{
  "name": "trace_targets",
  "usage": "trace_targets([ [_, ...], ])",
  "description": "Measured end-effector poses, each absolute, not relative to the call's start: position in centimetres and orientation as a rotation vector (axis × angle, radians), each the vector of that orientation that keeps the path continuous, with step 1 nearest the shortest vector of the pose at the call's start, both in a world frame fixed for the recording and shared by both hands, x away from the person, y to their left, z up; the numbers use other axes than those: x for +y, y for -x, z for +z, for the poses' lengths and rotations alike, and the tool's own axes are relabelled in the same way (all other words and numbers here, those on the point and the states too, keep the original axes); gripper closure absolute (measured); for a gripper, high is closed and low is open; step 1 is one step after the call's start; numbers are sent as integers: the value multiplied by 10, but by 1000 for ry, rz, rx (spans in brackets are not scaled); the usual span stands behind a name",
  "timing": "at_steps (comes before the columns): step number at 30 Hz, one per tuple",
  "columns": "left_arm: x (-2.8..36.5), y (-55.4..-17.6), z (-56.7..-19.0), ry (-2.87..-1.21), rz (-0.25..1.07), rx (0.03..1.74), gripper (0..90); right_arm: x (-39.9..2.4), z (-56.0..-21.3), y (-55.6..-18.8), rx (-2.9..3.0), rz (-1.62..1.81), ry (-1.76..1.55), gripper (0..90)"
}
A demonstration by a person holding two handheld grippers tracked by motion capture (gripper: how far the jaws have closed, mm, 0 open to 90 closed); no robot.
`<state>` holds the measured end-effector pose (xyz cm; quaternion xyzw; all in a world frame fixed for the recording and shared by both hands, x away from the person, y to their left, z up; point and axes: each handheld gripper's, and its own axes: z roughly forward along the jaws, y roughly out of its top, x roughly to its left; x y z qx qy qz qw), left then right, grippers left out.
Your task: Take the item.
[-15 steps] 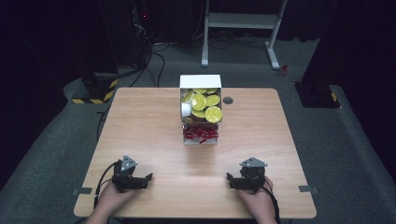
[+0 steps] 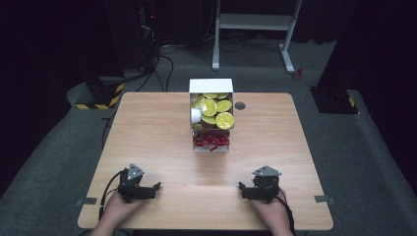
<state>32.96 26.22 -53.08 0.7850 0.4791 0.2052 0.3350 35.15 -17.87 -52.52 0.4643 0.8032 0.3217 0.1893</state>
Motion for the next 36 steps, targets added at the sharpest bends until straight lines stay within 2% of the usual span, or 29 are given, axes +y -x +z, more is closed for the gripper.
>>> trace_targets([
  [36, 262, -330, -531, -2051, 533, 1249, 54, -203, -510, -349, 2176, 1085, -1220, 131],
])
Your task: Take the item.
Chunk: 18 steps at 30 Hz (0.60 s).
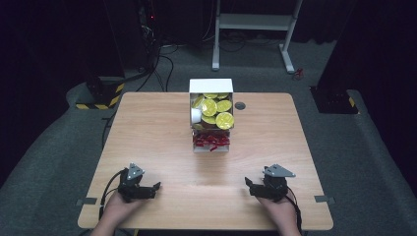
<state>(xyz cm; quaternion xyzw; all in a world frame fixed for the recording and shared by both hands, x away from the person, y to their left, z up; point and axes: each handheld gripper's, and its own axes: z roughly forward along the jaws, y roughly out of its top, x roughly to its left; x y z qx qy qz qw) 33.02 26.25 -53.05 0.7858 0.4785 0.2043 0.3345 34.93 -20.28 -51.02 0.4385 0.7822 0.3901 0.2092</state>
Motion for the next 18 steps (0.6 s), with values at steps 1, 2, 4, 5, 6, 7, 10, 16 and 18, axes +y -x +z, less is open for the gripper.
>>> trace_targets([
  [1, 263, -330, -530, -2051, 533, 1249, 54, -203, -510, -350, 2178, 1088, -1223, 131],
  [2, 262, -330, -530, -2049, 533, 1250, 55, -203, -509, -350, 2180, 1092, -1222, 132],
  [4, 262, -330, -531, -2049, 532, 1251, 56, -203, -508, -348, 2168, 1103, -1216, 136],
  [5, 262, -330, -531, -2048, 532, 1251, 56, -203, -507, -347, 2162, 1108, -1198, 137],
  [6, 262, -330, -531, -2048, 533, 1251, 56, -203, -507, -346, 2159, 1111, -1179, 137],
  [7, 262, -330, -531, -2048, 533, 1251, 56, -202, -506, -345, 2156, 1117, -1184, 137],
  [10, 262, -330, -531, -2049, 533, 1251, 56, -201, -505, -345, 2154, 1121, -1164, 137],
  [16, 262, -330, -531, -2048, 533, 1251, 56, -193, -501, -344, 2163, 1120, -1133, 137],
  [18, 262, -330, -531, -2049, 533, 1251, 56, -191, -500, -343, 2159, 1122, -1129, 138],
])
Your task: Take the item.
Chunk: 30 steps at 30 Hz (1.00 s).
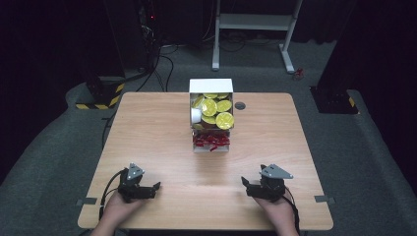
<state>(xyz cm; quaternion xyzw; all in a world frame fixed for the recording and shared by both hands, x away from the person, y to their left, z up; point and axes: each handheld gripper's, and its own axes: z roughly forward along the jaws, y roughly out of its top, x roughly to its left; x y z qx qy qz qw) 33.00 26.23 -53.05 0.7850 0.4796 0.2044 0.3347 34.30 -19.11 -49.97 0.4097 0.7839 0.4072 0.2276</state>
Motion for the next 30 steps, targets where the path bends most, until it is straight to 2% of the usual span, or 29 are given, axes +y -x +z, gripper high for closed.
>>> trace_targets([
  [16, 263, -331, -530, -2054, 543, 1250, 66, -180, -480, -333, 2140, 1183, -1097, 140],
  [30, 264, -328, -530, -2052, 538, 1246, 80, -172, -461, -340, 2151, 1218, -1045, 137],
])
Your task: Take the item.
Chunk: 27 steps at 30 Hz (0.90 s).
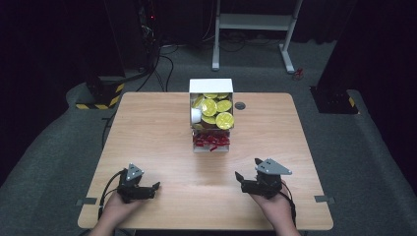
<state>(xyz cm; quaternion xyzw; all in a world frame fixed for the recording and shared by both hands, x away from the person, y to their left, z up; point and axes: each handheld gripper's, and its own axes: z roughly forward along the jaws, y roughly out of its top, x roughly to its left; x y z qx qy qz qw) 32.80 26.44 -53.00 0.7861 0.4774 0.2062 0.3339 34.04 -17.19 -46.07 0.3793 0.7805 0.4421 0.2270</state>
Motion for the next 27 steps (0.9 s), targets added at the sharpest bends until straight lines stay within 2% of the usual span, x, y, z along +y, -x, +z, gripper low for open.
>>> trace_targets([
  [11, 264, -330, -530, -2051, 538, 1244, 82, -169, -429, -344, 2084, 1286, -1027, 138],
  [27, 263, -331, -530, -2045, 544, 1253, 85, -164, -404, -349, 2047, 1353, -1001, 154],
])
